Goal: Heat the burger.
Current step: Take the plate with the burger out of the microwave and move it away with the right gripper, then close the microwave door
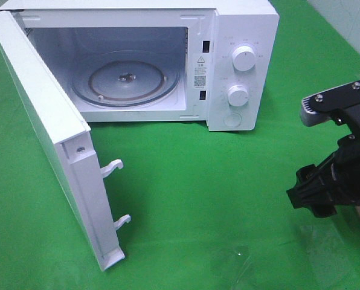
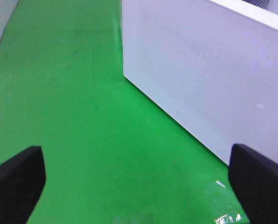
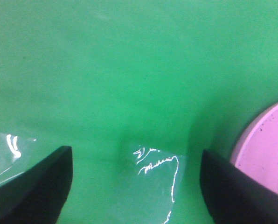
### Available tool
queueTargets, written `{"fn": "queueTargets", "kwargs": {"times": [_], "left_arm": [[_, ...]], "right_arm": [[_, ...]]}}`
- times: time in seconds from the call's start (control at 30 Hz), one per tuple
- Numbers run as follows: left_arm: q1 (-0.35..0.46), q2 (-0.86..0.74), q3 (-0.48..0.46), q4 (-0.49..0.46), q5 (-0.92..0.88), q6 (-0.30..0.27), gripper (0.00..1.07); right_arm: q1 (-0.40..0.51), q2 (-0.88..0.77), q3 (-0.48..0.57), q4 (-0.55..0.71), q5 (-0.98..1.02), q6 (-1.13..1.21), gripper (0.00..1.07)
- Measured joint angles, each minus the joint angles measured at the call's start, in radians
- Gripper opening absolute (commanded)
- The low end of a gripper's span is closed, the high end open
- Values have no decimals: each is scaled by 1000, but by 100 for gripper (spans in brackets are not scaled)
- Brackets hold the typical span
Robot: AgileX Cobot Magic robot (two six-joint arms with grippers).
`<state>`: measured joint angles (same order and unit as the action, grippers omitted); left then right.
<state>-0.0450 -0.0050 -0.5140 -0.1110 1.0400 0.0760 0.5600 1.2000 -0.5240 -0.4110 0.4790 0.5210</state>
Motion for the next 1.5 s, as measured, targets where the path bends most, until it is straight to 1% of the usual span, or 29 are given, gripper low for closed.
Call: {"fn": "queueTargets", "kwargs": {"times": [0.03, 0.07, 0.1, 0.17, 0.27, 0.3, 0.33, 0.4, 0.57, 0.63, 0.67, 0.77, 0.8, 0.87, 0.9, 0.93, 0.97, 1.0, 1.03, 1.1, 1.2, 1.23, 1.27, 1.3, 1.33, 1.4, 1.43, 1.47, 1.5], "left_arm": [[0, 0, 0, 0, 0, 0, 100], [0, 0, 0, 0, 0, 0, 100], [0, 0, 0, 0, 0, 0, 100], [0, 0, 0, 0, 0, 0, 100], [0, 0, 0, 0, 0, 0, 100], [0, 0, 0, 0, 0, 0, 100], [0, 0, 0, 0, 0, 0, 100], [0, 0, 0, 0, 0, 0, 100], [0, 0, 0, 0, 0, 0, 100], [0, 0, 0, 0, 0, 0, 100], [0, 0, 0, 0, 0, 0, 100], [0, 0, 0, 0, 0, 0, 100], [0, 0, 0, 0, 0, 0, 100], [0, 0, 0, 0, 0, 0, 100], [0, 0, 0, 0, 0, 0, 100], [0, 0, 0, 0, 0, 0, 100], [0, 0, 0, 0, 0, 0, 100], [0, 0, 0, 0, 0, 0, 100], [0, 0, 0, 0, 0, 0, 100], [0, 0, 0, 0, 0, 0, 100], [0, 0, 0, 0, 0, 0, 100], [0, 0, 0, 0, 0, 0, 100], [0, 0, 0, 0, 0, 0, 100], [0, 0, 0, 0, 0, 0, 100], [0, 0, 0, 0, 0, 0, 100], [0, 0, 0, 0, 0, 0, 100], [0, 0, 0, 0, 0, 0, 100], [0, 0, 0, 0, 0, 0, 100], [0, 0, 0, 0, 0, 0, 100]], "right_arm": [[0, 0, 0, 0, 0, 0, 79], [0, -38, 0, 50, 26, -59, 78], [0, -38, 0, 50, 26, -59, 78], [0, -93, 0, 101, 68, -129, 76], [0, -134, -4, 134, 118, -165, 76], [0, -169, -21, 166, 185, -194, 76], [0, -169, -21, 166, 185, -194, 76], [0, -229, -66, 210, 273, -233, 76], [0, -308, -126, 234, 360, -251, 76], [0, -375, -154, 237, 414, -258, 76], [0, -375, -154, 237, 414, -258, 76], [0, -467, -159, 242, 476, -261, 76], [0, -467, -159, 242, 476, -261, 76], [0, -531, -159, 248, 511, -261, 76], [0, -531, -159, 248, 511, -261, 76], [-7, -581, -159, 250, 521, -262, 76], [-7, -581, -159, 250, 521, -262, 76], [-32, -627, -159, 253, 530, -263, 76], [-32, -627, -159, 253, 530, -263, 76], [-106, -708, -159, 254, 555, -286, 76], [-126, -731, -159, 255, 563, -295, 76], [-166, -771, -159, 255, 568, -312, 77], [-166, -771, -159, 255, 568, -312, 77], [-201, -816, -159, 259, 568, -319, 76], [-201, -816, -159, 259, 568, -319, 76], [-259, -881, -151, 260, 566, -329, 77], [-259, -881, -151, 260, 566, -329, 77], [-299, -926, -130, 266, 566, -343, 77], [-299, -926, -130, 266, 566, -343, 77]]}}
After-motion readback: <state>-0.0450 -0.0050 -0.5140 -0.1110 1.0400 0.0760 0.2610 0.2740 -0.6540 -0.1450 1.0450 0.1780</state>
